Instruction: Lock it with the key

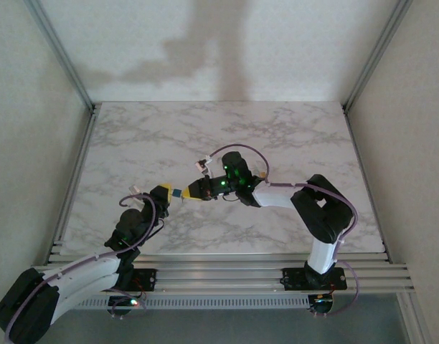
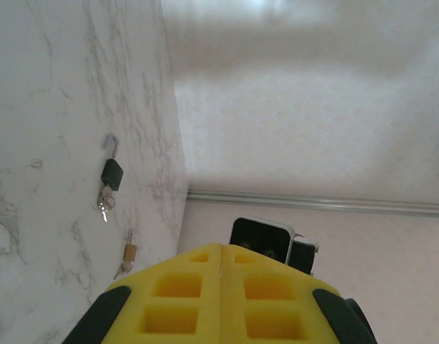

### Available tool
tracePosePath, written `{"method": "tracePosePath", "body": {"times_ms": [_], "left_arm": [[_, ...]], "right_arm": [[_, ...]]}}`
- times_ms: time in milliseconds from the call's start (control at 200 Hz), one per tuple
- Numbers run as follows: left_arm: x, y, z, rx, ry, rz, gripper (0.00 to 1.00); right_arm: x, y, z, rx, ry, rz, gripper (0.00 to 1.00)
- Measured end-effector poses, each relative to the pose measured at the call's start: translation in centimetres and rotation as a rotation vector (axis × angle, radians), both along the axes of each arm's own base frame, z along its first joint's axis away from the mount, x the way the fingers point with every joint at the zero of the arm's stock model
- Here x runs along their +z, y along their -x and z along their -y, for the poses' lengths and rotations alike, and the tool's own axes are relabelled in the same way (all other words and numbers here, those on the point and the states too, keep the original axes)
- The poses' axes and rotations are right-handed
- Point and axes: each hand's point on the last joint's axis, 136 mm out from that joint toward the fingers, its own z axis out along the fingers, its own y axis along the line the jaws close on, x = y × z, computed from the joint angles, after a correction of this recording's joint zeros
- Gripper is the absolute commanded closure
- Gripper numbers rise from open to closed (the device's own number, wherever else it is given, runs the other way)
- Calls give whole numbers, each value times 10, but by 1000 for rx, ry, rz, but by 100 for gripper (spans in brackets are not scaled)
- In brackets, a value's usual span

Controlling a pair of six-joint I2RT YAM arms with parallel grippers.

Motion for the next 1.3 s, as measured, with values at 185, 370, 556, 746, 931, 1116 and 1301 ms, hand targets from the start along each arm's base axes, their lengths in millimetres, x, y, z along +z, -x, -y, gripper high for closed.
{"method": "tracePosePath", "body": {"times_ms": [185,370,556,746,931,1116,1301], "left_arm": [[0,1,-4,18,0,-6,100],[2,3,-8,30,6,-4,100],[-1,4,-11,45,6,-18,100],[-3,6,-14,53,3,-29,100],[-2,7,-18,66,3,-29,100],[-4,8,-19,71,-3,-37,100],[-4,9,-21,75,-6,-40,100]], "right_arm": [[0,0,-3,6,-6,-16,100],[2,1,-5,10,-13,-19,100],[0,1,-8,13,-10,-32,100],[-2,2,-9,18,-8,-41,100],[-1,2,-11,29,-12,-41,100],[-3,2,-12,33,-9,-46,100],[-4,2,-13,39,4,-57,100]]}}
